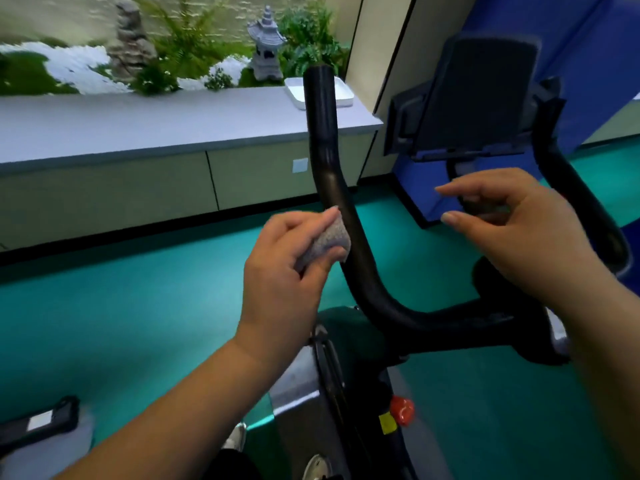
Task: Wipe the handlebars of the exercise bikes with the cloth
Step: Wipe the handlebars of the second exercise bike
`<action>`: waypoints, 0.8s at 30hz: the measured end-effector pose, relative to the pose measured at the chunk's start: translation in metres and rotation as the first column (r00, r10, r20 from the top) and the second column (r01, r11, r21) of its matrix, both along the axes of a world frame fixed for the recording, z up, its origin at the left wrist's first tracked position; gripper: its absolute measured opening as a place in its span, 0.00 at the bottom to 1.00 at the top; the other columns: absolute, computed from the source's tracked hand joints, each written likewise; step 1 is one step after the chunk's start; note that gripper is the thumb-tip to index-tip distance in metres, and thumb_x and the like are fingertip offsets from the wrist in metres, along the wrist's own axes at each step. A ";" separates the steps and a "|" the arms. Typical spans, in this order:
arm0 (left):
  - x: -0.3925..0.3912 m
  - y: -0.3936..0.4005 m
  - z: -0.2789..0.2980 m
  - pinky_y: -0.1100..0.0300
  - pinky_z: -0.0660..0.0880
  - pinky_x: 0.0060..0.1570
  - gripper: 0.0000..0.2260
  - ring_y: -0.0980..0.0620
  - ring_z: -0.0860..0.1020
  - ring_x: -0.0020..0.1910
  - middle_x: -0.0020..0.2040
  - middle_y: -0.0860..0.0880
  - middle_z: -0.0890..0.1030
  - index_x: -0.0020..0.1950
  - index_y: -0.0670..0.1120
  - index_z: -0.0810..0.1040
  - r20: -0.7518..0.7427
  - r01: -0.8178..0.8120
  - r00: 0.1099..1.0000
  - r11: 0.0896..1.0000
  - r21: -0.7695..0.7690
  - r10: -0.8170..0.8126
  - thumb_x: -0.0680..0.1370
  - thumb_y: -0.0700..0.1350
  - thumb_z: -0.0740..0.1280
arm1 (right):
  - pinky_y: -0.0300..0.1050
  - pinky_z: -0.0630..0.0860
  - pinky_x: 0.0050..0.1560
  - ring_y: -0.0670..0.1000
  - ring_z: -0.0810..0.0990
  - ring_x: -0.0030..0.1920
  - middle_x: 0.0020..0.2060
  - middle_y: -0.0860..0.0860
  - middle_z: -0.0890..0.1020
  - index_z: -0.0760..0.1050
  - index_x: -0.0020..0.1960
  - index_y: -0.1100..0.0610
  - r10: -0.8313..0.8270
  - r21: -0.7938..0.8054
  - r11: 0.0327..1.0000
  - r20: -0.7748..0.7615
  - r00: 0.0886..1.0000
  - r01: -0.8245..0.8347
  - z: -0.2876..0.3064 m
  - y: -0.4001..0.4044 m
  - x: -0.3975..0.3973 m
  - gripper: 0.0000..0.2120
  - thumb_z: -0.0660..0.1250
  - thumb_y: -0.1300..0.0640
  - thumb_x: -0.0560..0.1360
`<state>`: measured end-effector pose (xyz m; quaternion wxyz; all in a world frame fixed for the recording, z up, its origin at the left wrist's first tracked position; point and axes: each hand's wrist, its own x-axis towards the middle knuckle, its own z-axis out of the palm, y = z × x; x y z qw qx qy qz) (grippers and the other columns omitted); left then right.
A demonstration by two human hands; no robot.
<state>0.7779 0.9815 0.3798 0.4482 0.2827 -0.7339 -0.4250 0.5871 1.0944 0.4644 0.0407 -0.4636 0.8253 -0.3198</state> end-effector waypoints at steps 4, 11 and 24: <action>-0.013 -0.018 0.019 0.68 0.69 0.55 0.16 0.61 0.71 0.48 0.54 0.52 0.71 0.61 0.45 0.79 0.195 0.041 0.981 0.968 -0.247 0.008 0.74 0.42 0.70 | 0.53 0.72 0.64 0.51 0.71 0.63 0.60 0.50 0.71 0.75 0.54 0.37 0.014 0.070 0.998 -0.121 0.993 -0.005 0.000 0.012 -0.024 0.17 0.74 0.53 0.70; -0.003 0.006 0.025 0.78 0.66 0.41 0.14 0.66 0.71 0.42 0.51 0.53 0.70 0.59 0.46 0.80 0.303 0.121 0.952 0.960 -0.251 -0.041 0.74 0.39 0.71 | 0.47 0.63 0.67 0.53 0.65 0.69 0.66 0.53 0.68 0.75 0.62 0.42 -0.002 0.211 0.977 -0.109 0.994 0.025 -0.023 0.021 -0.044 0.22 0.74 0.51 0.70; -0.013 -0.013 0.043 0.79 0.62 0.50 0.10 0.65 0.70 0.48 0.50 0.53 0.71 0.55 0.44 0.81 0.429 0.217 0.901 0.928 -0.302 -0.071 0.74 0.38 0.70 | 0.49 0.63 0.69 0.53 0.66 0.68 0.65 0.50 0.68 0.76 0.64 0.46 -0.042 0.213 0.975 -0.114 0.993 0.066 -0.028 0.022 -0.052 0.20 0.72 0.52 0.73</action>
